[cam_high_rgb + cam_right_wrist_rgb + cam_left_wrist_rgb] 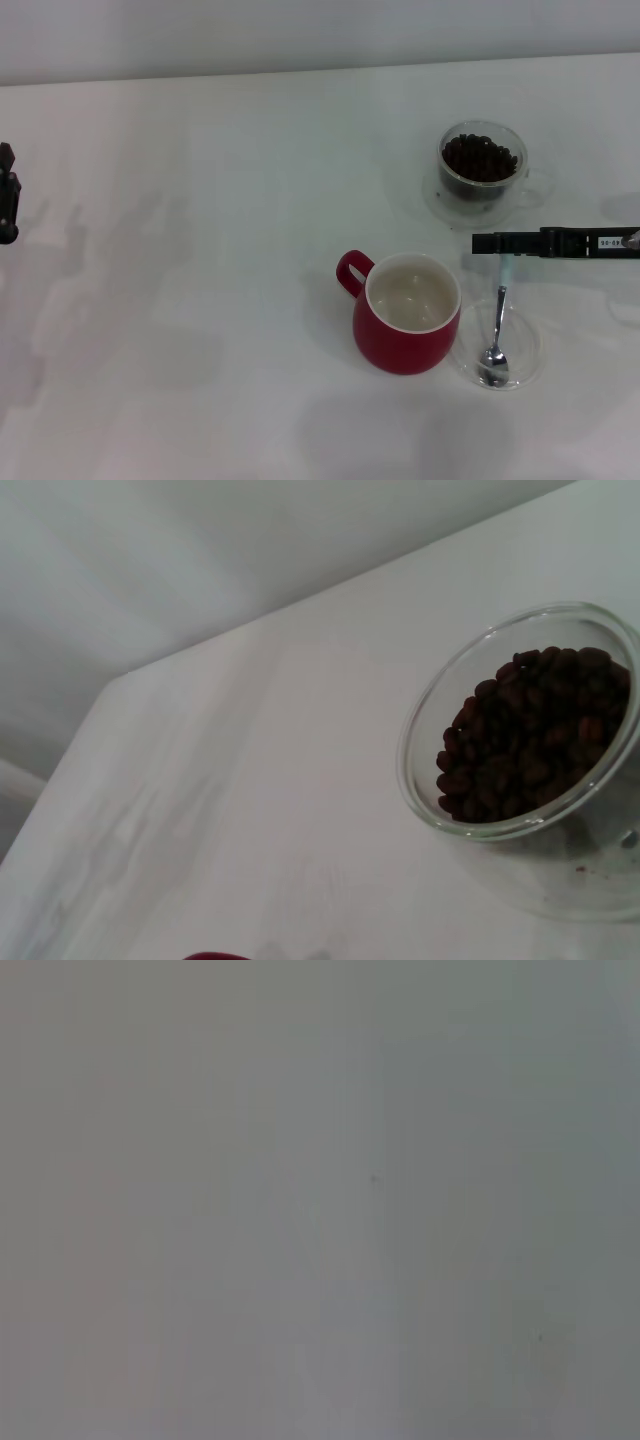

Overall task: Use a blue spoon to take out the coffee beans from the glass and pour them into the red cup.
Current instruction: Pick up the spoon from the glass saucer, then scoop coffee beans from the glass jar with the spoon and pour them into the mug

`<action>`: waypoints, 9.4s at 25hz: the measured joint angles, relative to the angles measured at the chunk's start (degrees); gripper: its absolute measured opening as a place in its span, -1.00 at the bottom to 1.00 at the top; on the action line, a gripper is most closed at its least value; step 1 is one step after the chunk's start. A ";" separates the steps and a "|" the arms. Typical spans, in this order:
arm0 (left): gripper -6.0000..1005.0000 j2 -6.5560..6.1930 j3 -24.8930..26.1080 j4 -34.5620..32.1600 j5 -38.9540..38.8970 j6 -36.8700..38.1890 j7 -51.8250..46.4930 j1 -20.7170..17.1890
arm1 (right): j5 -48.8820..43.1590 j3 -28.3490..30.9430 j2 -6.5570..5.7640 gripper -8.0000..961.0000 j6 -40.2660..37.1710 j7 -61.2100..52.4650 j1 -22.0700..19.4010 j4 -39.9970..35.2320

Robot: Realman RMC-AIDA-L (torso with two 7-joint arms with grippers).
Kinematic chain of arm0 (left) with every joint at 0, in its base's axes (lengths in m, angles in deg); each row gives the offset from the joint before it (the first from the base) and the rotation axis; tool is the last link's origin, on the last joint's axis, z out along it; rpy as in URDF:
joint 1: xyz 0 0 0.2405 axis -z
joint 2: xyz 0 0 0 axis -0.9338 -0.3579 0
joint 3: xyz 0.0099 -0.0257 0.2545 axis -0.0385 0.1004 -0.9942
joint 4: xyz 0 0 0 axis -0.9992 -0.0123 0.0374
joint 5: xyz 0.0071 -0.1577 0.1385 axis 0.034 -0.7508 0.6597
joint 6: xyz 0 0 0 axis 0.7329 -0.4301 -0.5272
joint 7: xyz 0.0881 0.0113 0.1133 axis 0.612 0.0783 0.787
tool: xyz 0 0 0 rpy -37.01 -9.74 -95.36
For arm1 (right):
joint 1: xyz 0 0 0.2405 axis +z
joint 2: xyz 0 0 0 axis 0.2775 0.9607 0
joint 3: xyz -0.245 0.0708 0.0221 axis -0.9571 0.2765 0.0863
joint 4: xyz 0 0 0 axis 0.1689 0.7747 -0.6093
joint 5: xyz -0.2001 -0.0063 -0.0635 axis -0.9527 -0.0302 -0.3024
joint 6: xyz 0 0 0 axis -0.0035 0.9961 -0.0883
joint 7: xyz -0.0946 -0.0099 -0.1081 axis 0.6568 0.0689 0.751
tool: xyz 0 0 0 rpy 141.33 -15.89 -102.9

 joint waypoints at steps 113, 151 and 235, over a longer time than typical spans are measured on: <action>-0.23 0.17 0.96 3.68 -3.00 -2.01 -0.01 4.12 | -0.57 -3.98 1.08 -0.56 -2.39 0.14 2.51 -1.55; -0.23 0.16 0.96 3.73 -3.00 -2.72 0.00 3.07 | -1.35 -3.78 1.83 -0.64 -4.18 -0.88 3.19 -1.56; -0.23 0.39 0.96 -0.33 -3.00 -4.10 0.00 0.80 | 25.27 10.19 6.36 -0.67 -9.29 27.37 -0.25 -8.15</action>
